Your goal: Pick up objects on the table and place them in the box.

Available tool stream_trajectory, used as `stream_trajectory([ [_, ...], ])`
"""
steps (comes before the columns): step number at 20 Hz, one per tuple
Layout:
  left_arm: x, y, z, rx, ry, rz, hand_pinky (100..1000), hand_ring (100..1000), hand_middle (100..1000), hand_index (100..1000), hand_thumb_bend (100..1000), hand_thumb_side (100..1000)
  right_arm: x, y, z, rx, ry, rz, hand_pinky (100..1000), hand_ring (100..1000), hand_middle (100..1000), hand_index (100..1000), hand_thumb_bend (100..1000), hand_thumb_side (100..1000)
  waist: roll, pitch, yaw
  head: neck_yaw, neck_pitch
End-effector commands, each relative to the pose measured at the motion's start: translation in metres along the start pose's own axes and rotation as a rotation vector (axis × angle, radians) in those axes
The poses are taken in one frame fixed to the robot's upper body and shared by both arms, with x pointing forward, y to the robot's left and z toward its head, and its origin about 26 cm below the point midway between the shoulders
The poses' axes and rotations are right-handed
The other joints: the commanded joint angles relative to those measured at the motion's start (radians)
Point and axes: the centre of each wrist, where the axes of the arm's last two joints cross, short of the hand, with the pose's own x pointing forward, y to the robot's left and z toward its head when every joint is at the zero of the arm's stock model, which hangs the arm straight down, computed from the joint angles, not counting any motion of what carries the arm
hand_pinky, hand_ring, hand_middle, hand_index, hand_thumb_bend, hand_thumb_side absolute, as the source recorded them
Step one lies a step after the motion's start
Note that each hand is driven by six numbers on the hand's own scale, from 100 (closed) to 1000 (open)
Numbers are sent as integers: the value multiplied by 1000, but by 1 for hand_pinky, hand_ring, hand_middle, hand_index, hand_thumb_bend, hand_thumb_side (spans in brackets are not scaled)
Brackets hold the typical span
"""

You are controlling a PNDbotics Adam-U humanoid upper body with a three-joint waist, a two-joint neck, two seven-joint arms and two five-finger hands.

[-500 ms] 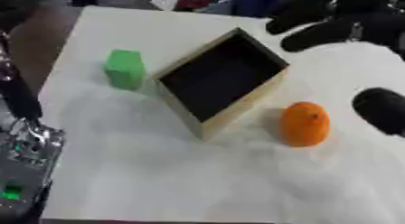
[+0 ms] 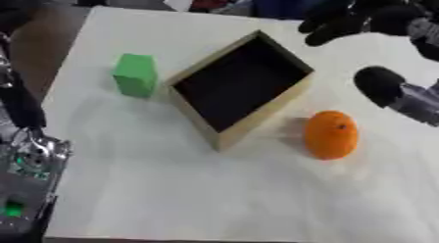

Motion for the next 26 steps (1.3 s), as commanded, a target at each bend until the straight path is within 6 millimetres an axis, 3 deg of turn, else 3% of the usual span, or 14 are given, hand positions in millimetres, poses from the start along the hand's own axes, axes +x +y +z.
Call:
stream_trajectory([
  [1,6,0,-6,3,-30,10,776,630,648,813,230,1000,2,-10,9,27,68,61,913,957,866,893,269,1000,2,-17,1,3,-10],
  [4,6,0,-6,4,-30,10,776,630,648,813,230,1000,2,-7,15,41,98,96,911,962,867,897,469,1000,1,-17,-1,5,-11],
  [5,6,0,-6,4,-31,10,776,630,648,813,230,1000,2,-6,16,46,108,113,911,962,867,897,469,1000,1,-16,-1,5,-11],
  [6,6,0,-6,3,-31,12,776,631,648,813,230,1000,3,-1,14,61,133,158,909,969,872,905,592,1000,1,-16,0,4,-12],
  [7,7,0,-6,3,-30,13,776,631,648,813,230,1000,3,5,12,76,157,202,909,971,871,905,608,1000,1,-16,0,3,-13],
  [8,7,0,-6,3,-31,13,776,631,648,813,231,1000,2,12,10,91,178,233,914,977,881,917,725,886,1,-16,0,2,-13],
  [12,7,0,-6,3,-31,14,776,631,647,813,231,1000,-10,34,8,135,234,275,928,985,890,931,820,724,1,-16,1,2,-15],
  [13,7,0,-6,3,-30,14,776,631,647,813,231,1000,-13,38,8,143,242,272,928,985,890,931,820,724,1,-16,1,2,-16],
  [15,7,0,-6,4,-31,14,776,631,647,813,231,1000,-18,45,10,159,261,253,945,992,893,943,798,628,2,-16,0,2,-16],
  [22,6,0,-6,5,-29,14,775,631,643,811,230,1000,-30,64,19,169,350,178,940,985,879,959,698,591,3,-14,-4,3,-16],
  [26,6,0,-6,6,-27,11,775,630,641,809,229,1000,-35,69,24,152,410,176,935,979,873,957,689,584,3,-14,-6,4,-15],
])
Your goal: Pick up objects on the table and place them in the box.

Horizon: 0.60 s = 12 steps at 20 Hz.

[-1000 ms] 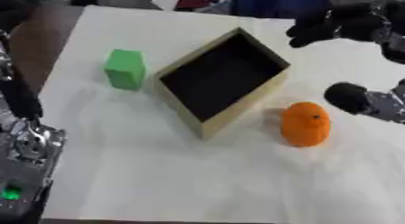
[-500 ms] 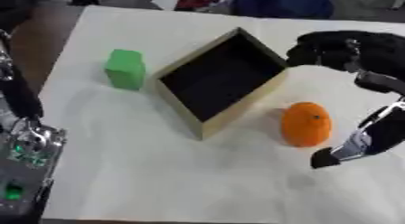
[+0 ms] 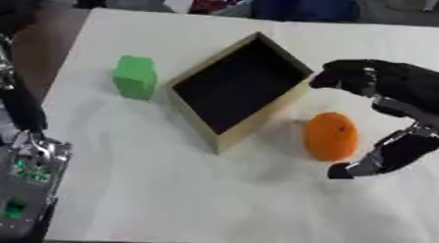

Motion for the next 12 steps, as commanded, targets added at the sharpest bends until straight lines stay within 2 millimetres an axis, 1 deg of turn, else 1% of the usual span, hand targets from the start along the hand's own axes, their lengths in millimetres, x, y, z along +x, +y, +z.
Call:
stream_trajectory([
  [1,6,1,-6,7,-26,10,775,630,641,809,229,1000,-7,-4,4,-26,63,18,934,979,873,957,689,585,2,-18,-2,2,-7],
  [6,6,1,-6,8,-27,9,776,630,641,808,228,1000,-14,7,6,-5,127,20,933,981,870,951,688,607,3,-18,-3,2,-9],
  [10,6,1,-5,8,-25,9,775,630,640,807,228,1000,-20,18,4,21,154,9,921,974,853,947,682,622,4,-16,-2,2,-11],
  [12,6,1,-5,7,-23,9,775,630,640,807,226,1000,-23,24,3,32,163,-4,916,972,860,949,677,631,5,-14,-1,2,-11],
])
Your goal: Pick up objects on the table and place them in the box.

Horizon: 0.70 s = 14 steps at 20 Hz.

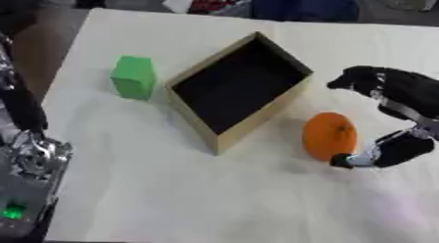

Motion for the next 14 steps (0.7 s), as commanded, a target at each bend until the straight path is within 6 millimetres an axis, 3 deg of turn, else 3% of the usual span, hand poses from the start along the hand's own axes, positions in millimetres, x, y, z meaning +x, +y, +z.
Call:
stream_trajectory([
  [1,6,1,-5,8,-23,10,775,630,639,806,226,1000,-9,1,0,-2,26,4,912,969,855,950,674,631,4,-16,2,1,-10],
  [12,6,0,-4,6,-14,12,775,630,637,804,226,1000,-19,13,-9,23,27,-119,881,948,802,961,642,614,7,-13,7,-1,-8],
  [14,6,0,-4,5,-13,12,775,629,636,804,226,1000,-20,13,-11,21,33,-132,870,941,789,952,597,617,6,-13,8,-1,-8],
])
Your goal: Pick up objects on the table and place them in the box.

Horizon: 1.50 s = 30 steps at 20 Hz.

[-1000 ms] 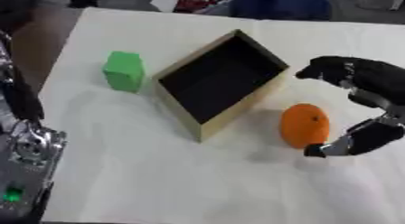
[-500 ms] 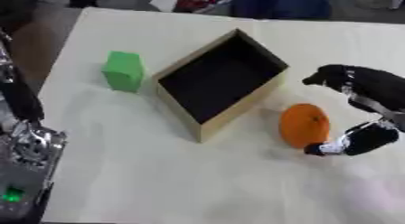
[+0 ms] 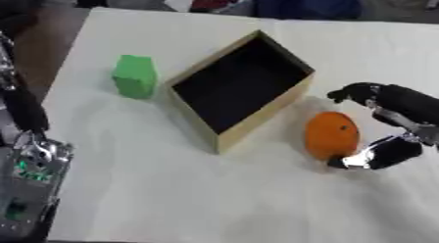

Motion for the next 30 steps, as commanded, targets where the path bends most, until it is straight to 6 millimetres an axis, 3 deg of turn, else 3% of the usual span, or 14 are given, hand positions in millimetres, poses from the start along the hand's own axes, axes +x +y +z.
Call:
stream_trajectory([
  [1,6,1,-5,4,-23,8,775,629,636,804,226,1000,-4,-9,0,-29,15,-10,868,940,788,948,577,616,2,-17,2,-1,-8],
  [9,6,1,-5,3,-23,10,775,629,630,802,226,1000,-4,-9,-2,-39,10,-15,858,931,770,868,380,517,0,-17,5,1,-7],
  [12,6,1,-5,3,-23,11,775,629,628,801,225,1000,-3,-10,-2,-29,4,-12,861,933,776,865,374,466,0,-17,5,2,-8],
  [17,6,1,-6,4,-24,11,776,629,622,798,224,1000,-3,-8,-3,-1,1,-14,862,931,769,838,251,291,0,-18,9,2,-10],
  [23,6,0,-6,5,-25,13,776,629,617,797,224,1000,-2,-11,-3,0,-5,-18,857,923,749,821,183,120,-2,-20,10,2,-11],
  [30,6,0,-7,8,-26,14,776,629,614,795,226,1000,2,-15,-4,-34,-4,-13,844,905,684,781,100,121,-3,-22,12,1,-11],
])
